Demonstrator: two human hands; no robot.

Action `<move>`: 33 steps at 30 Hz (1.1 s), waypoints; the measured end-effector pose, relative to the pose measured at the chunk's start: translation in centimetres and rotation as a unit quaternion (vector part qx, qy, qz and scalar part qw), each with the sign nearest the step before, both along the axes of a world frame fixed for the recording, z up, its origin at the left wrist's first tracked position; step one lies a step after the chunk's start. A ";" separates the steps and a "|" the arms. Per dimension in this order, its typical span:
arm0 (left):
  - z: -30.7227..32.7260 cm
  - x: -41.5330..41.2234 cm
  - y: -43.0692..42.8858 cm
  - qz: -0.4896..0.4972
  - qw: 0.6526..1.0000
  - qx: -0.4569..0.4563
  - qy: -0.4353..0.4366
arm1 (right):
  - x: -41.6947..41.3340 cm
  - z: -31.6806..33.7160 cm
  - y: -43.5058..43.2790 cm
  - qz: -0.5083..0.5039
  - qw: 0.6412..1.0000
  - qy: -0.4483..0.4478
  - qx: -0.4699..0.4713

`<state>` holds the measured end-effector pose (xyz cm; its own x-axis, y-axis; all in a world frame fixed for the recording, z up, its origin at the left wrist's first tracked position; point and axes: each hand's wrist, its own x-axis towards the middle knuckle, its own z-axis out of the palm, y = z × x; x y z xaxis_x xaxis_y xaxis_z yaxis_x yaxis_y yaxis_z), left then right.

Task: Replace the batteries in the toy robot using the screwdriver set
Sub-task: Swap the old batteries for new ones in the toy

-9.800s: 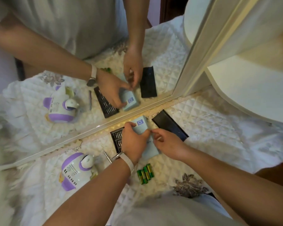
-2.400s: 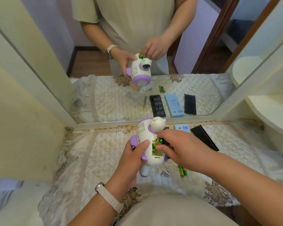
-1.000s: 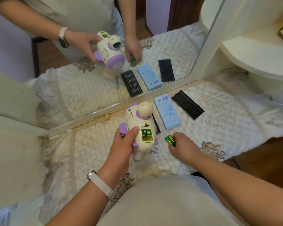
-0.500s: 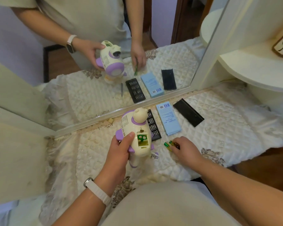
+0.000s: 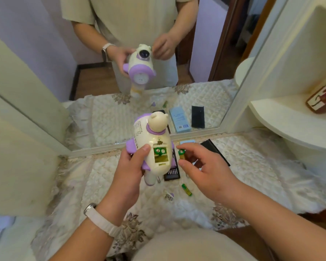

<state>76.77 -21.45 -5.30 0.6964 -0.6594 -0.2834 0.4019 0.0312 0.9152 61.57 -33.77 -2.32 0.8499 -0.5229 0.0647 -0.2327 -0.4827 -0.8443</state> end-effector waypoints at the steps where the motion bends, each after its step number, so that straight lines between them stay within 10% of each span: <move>1: 0.9 -0.3 -0.2 0.005 1.000 -0.006 -0.002 | 0.0 0.8 0.0 0.004 1.000 -0.020 -0.002; 12: 5.0 -3.8 -1.9 0.008 1.000 -0.027 -0.001 | -0.8 5.7 -1.3 -0.004 0.973 -0.217 0.079; 33: 4.1 -5.6 -6.0 0.074 0.987 0.057 -0.132 | -2.8 2.3 -4.8 -0.049 0.995 -0.085 0.032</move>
